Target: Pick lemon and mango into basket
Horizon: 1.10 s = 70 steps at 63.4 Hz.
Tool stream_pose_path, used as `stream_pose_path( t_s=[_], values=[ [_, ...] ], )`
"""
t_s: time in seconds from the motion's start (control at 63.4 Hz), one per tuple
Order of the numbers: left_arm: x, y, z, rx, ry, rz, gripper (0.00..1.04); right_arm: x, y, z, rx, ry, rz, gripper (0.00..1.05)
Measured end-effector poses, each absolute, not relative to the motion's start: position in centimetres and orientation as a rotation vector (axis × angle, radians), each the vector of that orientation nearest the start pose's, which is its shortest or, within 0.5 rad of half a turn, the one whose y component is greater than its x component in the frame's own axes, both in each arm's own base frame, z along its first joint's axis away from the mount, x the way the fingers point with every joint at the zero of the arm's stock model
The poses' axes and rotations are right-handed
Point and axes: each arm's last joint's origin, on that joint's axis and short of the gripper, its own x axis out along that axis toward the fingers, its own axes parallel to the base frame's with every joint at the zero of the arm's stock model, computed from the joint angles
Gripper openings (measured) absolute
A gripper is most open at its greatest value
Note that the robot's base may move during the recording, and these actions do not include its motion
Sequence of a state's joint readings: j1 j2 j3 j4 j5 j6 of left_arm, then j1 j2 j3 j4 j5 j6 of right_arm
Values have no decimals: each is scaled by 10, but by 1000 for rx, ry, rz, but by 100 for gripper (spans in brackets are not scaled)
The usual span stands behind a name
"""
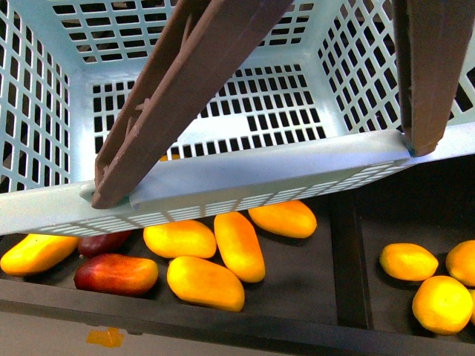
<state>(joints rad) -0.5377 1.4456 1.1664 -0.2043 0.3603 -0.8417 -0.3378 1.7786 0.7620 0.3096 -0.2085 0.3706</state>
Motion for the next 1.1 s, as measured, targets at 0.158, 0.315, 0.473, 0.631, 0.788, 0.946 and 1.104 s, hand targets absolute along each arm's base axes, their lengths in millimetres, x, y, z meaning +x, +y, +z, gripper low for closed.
stream_pose_path(
  t_s=[0.158,0.315,0.473,0.631,0.788,0.946,1.104],
  values=[
    [272,-174,311,-723,834,-614,5,286,-79,195,452,510,-128,62],
    [272,-174,312,-724,836,-617,5,269,-35,261,365,322,30,62],
    [272,-174,311,-723,834,-614,5,275,16,282,324,261,150,62],
    [272,-174,311,-723,834,-614,5,291,56,272,273,284,219,62],
    [272,-174,311,-723,834,-614,5,300,94,264,230,303,278,62],
    [272,-174,311,-723,834,-614,5,299,117,259,216,319,327,62],
    [272,-174,311,-723,834,-615,5,298,122,256,205,327,311,77]
  ],
)
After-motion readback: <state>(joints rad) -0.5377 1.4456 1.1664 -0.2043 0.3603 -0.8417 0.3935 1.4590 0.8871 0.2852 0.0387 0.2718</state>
